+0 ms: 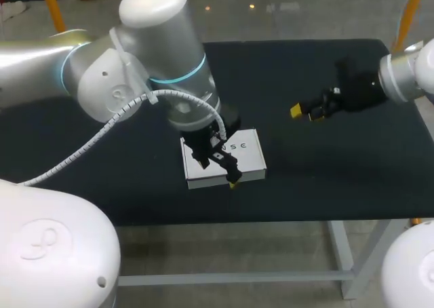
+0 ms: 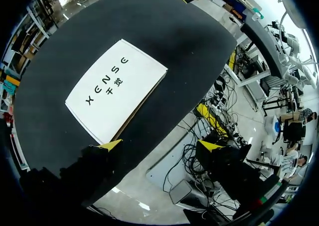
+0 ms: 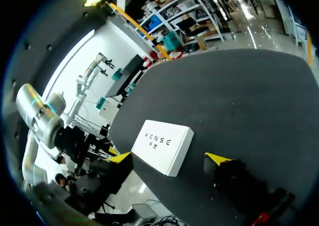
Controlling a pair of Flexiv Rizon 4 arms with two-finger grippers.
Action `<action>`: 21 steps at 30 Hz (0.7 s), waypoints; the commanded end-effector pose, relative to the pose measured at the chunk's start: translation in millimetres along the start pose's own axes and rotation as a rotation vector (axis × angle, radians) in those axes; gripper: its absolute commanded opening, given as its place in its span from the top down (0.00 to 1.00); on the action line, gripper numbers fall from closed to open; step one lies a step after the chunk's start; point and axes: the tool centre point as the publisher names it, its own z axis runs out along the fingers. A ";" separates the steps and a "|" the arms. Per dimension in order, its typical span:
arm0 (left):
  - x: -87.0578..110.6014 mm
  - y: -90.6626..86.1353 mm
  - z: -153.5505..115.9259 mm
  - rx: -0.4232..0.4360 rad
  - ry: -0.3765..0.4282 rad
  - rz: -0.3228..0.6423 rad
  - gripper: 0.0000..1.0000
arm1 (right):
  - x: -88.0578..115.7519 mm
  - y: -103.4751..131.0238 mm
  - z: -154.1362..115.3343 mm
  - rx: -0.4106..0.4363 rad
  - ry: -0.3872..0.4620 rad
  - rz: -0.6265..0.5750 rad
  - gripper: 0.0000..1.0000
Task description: Assemble the packaging by folding the flat box into shape, placing the metal phone stand inside, and closing the box properly
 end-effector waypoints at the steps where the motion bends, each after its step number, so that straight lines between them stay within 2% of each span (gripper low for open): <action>1: 5.1 -2.4 1.1 -0.005 -0.016 -0.027 0.00 | -11.6 -10.0 0.5 -0.055 0.028 -0.057 0.00; 2: 8.5 -3.1 2.6 0.001 -0.020 -0.069 0.00 | -14.5 -10.9 -3.3 -0.085 -0.001 -0.083 0.00; 5: 14.9 -3.8 6.4 0.014 -0.021 -0.162 0.00 | -21.4 -8.4 -18.2 -0.170 0.000 -0.213 0.00; 6: 17.2 -3.7 8.8 0.029 -0.028 -0.227 0.00 | -23.2 -6.9 -20.9 -0.180 -0.019 -0.251 0.00; 9: 26.1 -1.4 16.4 0.040 -0.044 -0.308 0.00 | -30.3 -3.5 -26.7 -0.229 -0.059 -0.381 0.00; 11: 31.7 0.5 21.0 0.048 -0.041 -0.348 0.00 | -38.3 -1.3 -30.2 -0.252 -0.048 -0.467 0.00; 15: 41.3 2.1 31.2 0.060 -0.086 -0.432 0.00 | -51.8 3.2 -35.9 -0.312 -0.073 -0.600 0.00; 21: 51.6 0.7 45.2 0.052 -0.120 -0.466 0.00 | -67.4 6.1 -39.3 -0.371 -0.097 -0.766 0.00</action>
